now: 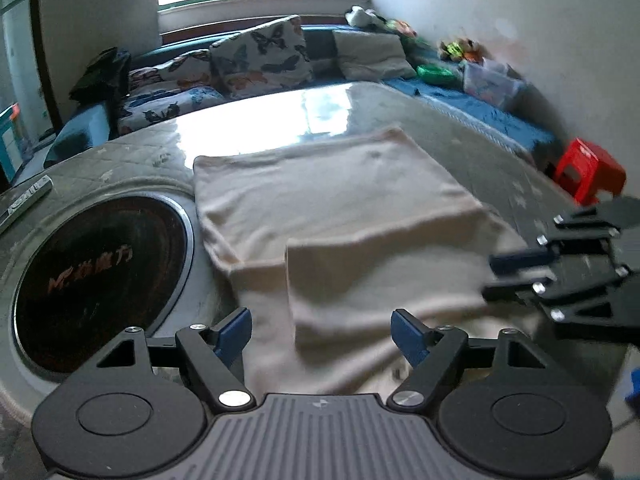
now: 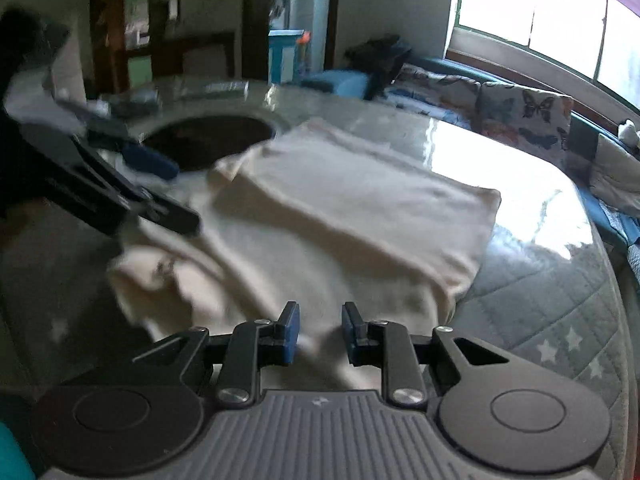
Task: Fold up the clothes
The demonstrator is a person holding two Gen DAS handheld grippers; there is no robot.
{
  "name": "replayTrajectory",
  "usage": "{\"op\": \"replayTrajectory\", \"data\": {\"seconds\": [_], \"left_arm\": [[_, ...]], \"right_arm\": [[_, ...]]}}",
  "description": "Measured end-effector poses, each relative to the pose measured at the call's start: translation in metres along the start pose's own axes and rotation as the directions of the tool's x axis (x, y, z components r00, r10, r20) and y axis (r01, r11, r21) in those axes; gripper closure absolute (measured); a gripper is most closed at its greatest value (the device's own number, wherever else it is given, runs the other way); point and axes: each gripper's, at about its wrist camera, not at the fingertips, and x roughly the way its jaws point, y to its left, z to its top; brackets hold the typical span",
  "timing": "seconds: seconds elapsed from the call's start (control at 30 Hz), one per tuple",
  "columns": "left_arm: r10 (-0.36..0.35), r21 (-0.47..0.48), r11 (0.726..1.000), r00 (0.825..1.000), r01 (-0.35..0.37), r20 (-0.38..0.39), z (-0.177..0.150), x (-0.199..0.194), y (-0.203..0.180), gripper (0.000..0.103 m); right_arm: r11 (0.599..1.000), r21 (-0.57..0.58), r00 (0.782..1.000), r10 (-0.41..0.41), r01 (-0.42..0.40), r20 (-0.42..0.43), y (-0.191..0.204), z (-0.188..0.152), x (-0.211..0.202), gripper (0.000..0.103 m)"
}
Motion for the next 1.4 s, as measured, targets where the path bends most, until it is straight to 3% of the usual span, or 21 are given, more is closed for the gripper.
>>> {"op": "replayTrajectory", "data": {"seconds": [0.17, 0.3, 0.4, 0.6, 0.67, 0.77, 0.83, 0.93, 1.03, 1.2, 1.3, 1.37, 1.4], "left_arm": [[-0.008, 0.088, 0.996, 1.000, 0.009, -0.005, -0.020, -0.024, -0.002, 0.024], [-0.018, 0.215, 0.976, 1.000, 0.019, -0.003, -0.038, -0.036, -0.015, 0.024], [-0.003, 0.289, 0.957, 1.000, -0.001, 0.012, -0.046, -0.033, -0.027, 0.024], [-0.043, 0.395, 0.919, 0.997, 0.012, 0.070, -0.054, -0.026, -0.049, 0.025], [-0.049, 0.419, 0.908, 0.995, 0.007, 0.090, -0.055, -0.023, -0.053, 0.031], [-0.069, 0.425, 0.905, 0.993, 0.022, 0.095, -0.055, -0.019, -0.054, 0.051], [-0.081, 0.416, 0.909, 0.992, 0.034, 0.096, -0.052, -0.017, -0.052, 0.071], [-0.118, 0.366, 0.928, 0.988, 0.074, 0.098, -0.042, -0.020, -0.044, 0.082], [-0.145, 0.303, 0.947, 0.984, 0.107, 0.106, -0.026, -0.021, -0.035, 0.085], [-0.184, 0.218, 0.963, 0.977, 0.157, 0.106, -0.006, -0.016, -0.023, 0.085], [-0.192, 0.187, 0.967, 0.976, 0.171, 0.104, 0.000, -0.012, -0.019, 0.083], [-0.193, 0.181, 0.968, 0.976, 0.172, 0.105, -0.002, -0.012, -0.018, 0.080], [-0.188, 0.182, 0.969, 0.976, 0.167, 0.109, -0.005, -0.014, -0.018, 0.074]], "right_arm": [[1.000, -0.026, 1.000, 0.010, -0.010, 0.007, 0.005, 0.000, -0.014, 0.081], [0.999, -0.051, 1.000, 0.008, -0.008, -0.004, 0.005, -0.001, -0.024, 0.079], [0.997, -0.082, 1.000, 0.001, -0.002, -0.013, 0.007, -0.005, -0.031, 0.072], [0.981, -0.192, 0.999, -0.022, 0.017, -0.024, 0.018, -0.016, -0.042, 0.053], [0.974, -0.227, 1.000, -0.020, 0.014, -0.024, 0.022, -0.019, -0.045, 0.047], [0.965, -0.262, 1.000, -0.013, 0.007, -0.020, 0.027, -0.023, -0.044, 0.045], [0.959, -0.282, 1.000, -0.007, 0.004, -0.010, 0.030, -0.024, -0.043, 0.042], [0.950, -0.312, 1.000, 0.002, 0.000, 0.005, 0.034, -0.026, -0.041, 0.035], [0.940, -0.341, 1.000, 0.017, -0.008, 0.022, 0.039, -0.027, -0.038, 0.034], [0.964, -0.263, 0.998, 0.051, -0.041, 0.030, 0.030, -0.019, -0.032, 0.039], [0.978, -0.195, 0.997, 0.076, -0.068, 0.032, 0.023, -0.012, -0.028, 0.055], [0.985, -0.149, 0.995, 0.093, -0.087, 0.034, 0.018, -0.008, -0.025, 0.076], [0.987, -0.127, 0.994, 0.101, -0.096, 0.035, 0.015, -0.006, -0.024, 0.080]]}}
